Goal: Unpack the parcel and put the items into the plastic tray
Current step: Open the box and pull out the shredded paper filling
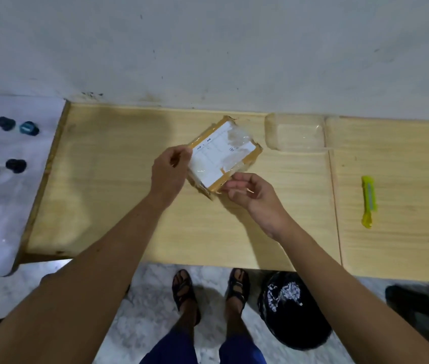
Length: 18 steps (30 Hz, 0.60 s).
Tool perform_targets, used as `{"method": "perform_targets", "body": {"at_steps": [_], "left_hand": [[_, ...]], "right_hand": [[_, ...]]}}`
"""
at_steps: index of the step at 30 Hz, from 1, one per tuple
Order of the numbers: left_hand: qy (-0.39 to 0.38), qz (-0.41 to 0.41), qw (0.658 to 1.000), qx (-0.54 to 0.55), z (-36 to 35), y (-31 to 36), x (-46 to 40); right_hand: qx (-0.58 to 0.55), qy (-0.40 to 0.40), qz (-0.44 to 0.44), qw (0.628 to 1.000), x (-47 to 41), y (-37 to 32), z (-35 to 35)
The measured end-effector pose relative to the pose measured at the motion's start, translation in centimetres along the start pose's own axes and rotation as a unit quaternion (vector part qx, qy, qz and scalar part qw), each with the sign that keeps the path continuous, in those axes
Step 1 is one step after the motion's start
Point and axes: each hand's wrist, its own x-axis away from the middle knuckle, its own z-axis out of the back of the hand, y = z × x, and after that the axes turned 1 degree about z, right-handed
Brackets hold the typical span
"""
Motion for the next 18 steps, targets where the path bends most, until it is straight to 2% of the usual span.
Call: {"method": "perform_targets", "body": {"at_steps": [5, 8, 12, 15, 18], "left_hand": [[-0.056, -0.038, 0.997, -0.039, 1.7, -1.2, 0.7], [-0.083, -0.068, 0.991, -0.079, 2.0, -2.1, 0.7], [-0.094, -0.088, 0.988, -0.084, 2.2, -2.9, 0.1], [-0.111, -0.111, 0.983, -0.096, 2.5, -3.1, -0.4], [-0.123, -0.146, 0.975, -0.111, 2.7, -3.5, -0.6]], "right_hand": [[-0.012, -0.034, 0.003, 0.999, -0.6, -0.3, -2.6], [0.07, 0.025, 0.038, 0.996, -1.3, -0.9, -1.7], [0.192, 0.111, 0.133, 0.966, -2.9, -3.0, 0.9], [0.312, 0.072, 0.207, 0.925, -4.5, -4.6, 2.6], [0.436, -0.028, 0.236, 0.868, -6.6, -5.2, 3.6]]}}
